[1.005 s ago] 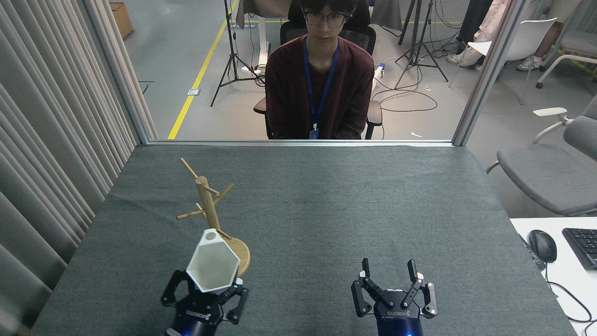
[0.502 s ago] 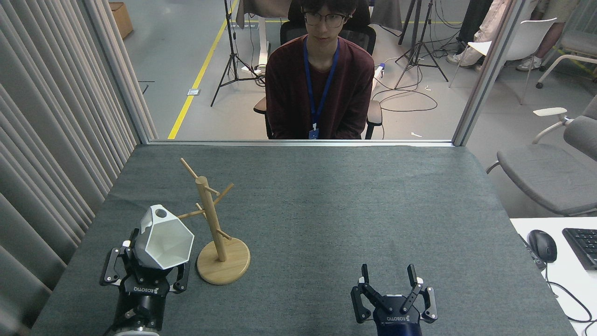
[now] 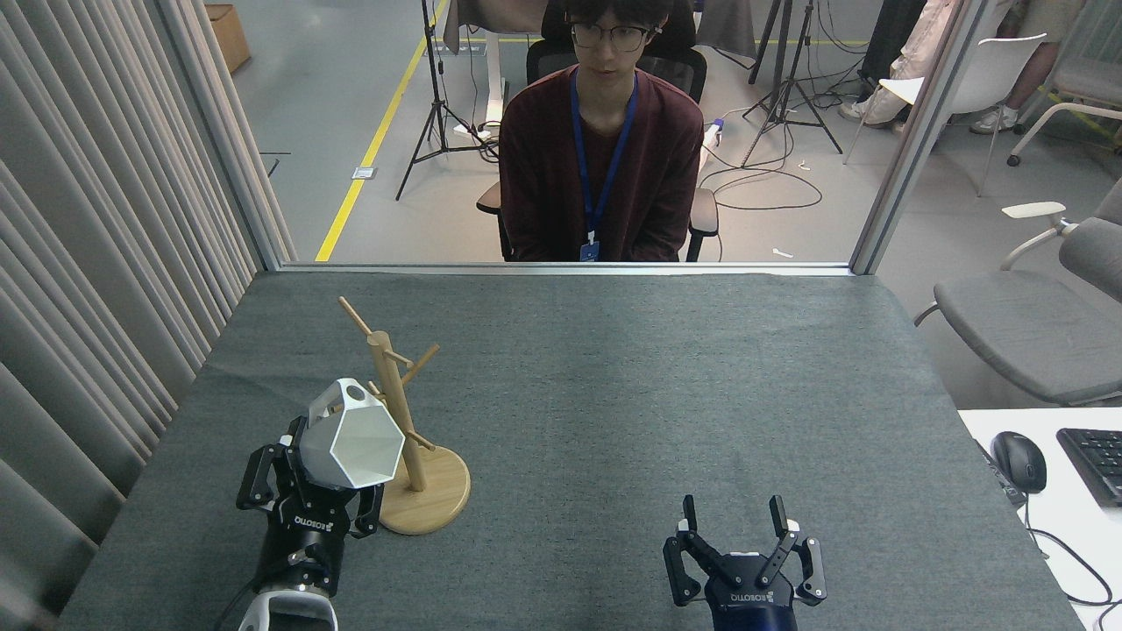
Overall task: Hang cup on storage rack
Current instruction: 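Hook the white cup onto a wooden rack peg with the left gripper, then open the left gripper and lower it away from the hanging cup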
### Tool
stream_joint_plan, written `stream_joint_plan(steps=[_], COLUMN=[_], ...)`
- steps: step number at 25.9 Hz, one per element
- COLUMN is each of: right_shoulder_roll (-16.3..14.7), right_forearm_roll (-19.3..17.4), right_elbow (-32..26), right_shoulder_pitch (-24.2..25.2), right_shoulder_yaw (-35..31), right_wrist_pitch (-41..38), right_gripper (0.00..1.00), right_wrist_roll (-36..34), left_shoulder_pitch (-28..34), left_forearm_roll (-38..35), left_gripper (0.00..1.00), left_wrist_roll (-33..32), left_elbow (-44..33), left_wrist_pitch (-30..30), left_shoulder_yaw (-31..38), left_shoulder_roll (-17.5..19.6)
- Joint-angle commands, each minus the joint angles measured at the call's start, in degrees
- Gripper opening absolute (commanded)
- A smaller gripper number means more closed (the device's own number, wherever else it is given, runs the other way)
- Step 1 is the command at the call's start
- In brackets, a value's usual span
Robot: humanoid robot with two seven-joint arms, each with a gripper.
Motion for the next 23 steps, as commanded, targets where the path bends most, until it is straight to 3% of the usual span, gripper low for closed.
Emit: stream_joint_plan(steps=[1, 2, 4, 10, 15, 18, 21, 23], right_shoulder_roll=[-0.19, -0.19, -0.28, -0.19, -0.19, -0.19, -0.37, -1.07], right_forearm_roll=[-0.18, -0.27, -0.35, -0.35, -0.35, -0.35, -0.35, -0.35], right_elbow=[0.27, 0.27, 0.36, 0.44, 0.44, 0.44, 0.18, -0.44], right_shoulder_pitch=[-0.07, -0.07, -0.07, -0.33, -0.33, -0.42, -0.24, 0.11], right_shoulder_yaw=[-0.11, -0.19, -0.19, -0.19, -0.19, -0.19, -0.19, -0.19], right_wrist_pitch=[-0.09, -0.17, -0.26, -0.26, -0.35, -0.35, -0.61, -0.96], right_gripper=[0.99, 0.99, 0.99, 0.99, 0.98, 0.99, 0.99, 0.99], right_wrist_roll=[-0.09, -0.09, -0.18, -0.18, -0.27, -0.27, -0.27, -0.27], left_shoulder_pitch=[-2.59, -2.86, -2.94, -0.4, 3.56, 6.02, 9.36, 11.82], left_forearm_roll=[-0.81, -0.81, -0.37, 0.42, 9.73, 11.58, 13.6, 20.54], left_gripper=[0.43, 0.51, 1.0, 1.0, 1.0, 1.0, 1.0, 1.0], left_wrist_roll=[0.3, 0.3, 0.3, 0.83, 0.91, 0.91, 0.91, 0.3], left_elbow=[4.48, 4.75, 4.75, 4.04, 3.08, 2.11, -3.69, -8.61], left_wrist_pitch=[1.25, 1.34, 1.34, 0.72, 0.46, 0.28, -3.93, -8.41], left_shoulder_yaw=[0.0, 0.0, 0.09, 0.18, 0.18, 0.26, 0.62, 0.97], left_shoulder_roll=[-0.02, -0.11, -0.73, -0.99, -0.29, -0.29, -0.29, 0.06])
